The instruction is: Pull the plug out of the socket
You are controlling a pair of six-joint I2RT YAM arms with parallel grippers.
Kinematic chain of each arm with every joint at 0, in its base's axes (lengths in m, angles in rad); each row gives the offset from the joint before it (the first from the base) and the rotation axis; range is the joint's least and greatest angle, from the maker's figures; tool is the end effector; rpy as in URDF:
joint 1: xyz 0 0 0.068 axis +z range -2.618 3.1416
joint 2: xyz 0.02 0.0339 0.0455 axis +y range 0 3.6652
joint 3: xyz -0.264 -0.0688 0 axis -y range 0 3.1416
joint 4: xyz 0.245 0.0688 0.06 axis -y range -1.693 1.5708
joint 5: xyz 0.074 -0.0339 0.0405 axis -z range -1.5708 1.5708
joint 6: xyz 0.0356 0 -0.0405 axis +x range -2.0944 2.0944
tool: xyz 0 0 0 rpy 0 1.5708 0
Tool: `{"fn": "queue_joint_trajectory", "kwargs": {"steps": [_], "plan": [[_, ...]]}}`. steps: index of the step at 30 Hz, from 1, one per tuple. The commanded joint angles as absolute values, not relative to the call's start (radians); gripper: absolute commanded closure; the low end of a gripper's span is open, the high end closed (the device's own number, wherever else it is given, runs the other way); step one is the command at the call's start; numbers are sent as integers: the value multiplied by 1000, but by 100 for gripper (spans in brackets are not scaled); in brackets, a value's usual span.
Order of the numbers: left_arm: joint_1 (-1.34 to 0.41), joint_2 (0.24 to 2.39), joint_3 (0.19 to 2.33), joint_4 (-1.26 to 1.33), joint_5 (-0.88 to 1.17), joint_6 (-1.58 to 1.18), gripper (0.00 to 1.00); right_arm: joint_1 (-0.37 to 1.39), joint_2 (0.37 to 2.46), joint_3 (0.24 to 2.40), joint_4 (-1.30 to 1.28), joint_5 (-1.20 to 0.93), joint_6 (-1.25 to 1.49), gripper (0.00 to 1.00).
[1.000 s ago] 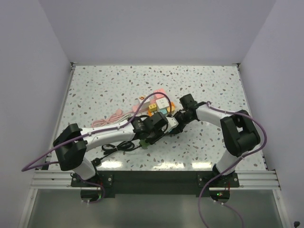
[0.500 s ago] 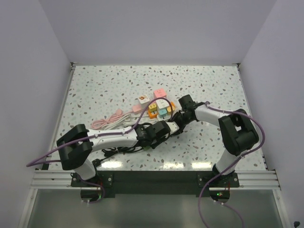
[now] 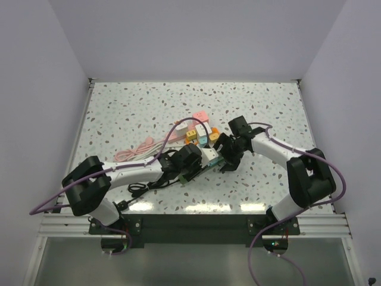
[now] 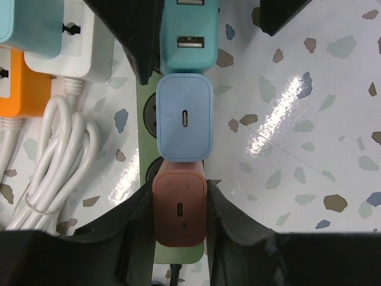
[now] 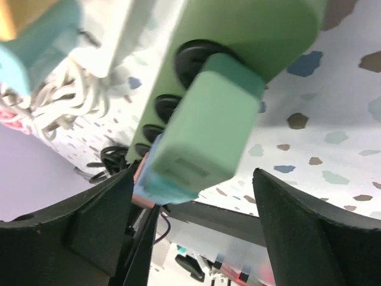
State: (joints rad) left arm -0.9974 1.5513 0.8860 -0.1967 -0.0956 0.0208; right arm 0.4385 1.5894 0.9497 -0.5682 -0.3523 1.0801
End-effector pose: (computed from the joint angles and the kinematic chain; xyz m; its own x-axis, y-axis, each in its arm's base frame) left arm 0.1742 -0.2635 0.1903 -0.3950 0.6499 -0.6493 0.8109 0.5788 0.0860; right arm 0.2623 0.1366 0.1789 -0.8482 0.5166 0.1172 0.5065 0.7260 0.4651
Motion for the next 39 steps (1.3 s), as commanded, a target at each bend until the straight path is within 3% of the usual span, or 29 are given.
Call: {"fn": "queue_joint_trajectory", "kwargs": {"steps": [1,9,13,14,26,31,39], "plan": [[-968,1528,880,-124,-94,95,100,442,1569,999,-604,-322,1081,18],[-968,1551,940,-120,-49,60,100,442,1669,942,-468,-385,1138,50],[-971,1543,974,-135,-41,51,100,443,1703,934,-448,-385,1152,80],[-974,1540,992,-141,-40,48,100,443,1710,933,-454,-374,1154,100],[-1086,1554,1339,-448,-110,17,100,443,1831,963,-560,-187,1080,100],[-1103,1592,1362,-554,-182,-40,100,443,1868,962,-566,-156,1074,100],[-1209,1626,1287,-506,-480,-170,100,443,1904,971,-557,-161,1088,100]]}}
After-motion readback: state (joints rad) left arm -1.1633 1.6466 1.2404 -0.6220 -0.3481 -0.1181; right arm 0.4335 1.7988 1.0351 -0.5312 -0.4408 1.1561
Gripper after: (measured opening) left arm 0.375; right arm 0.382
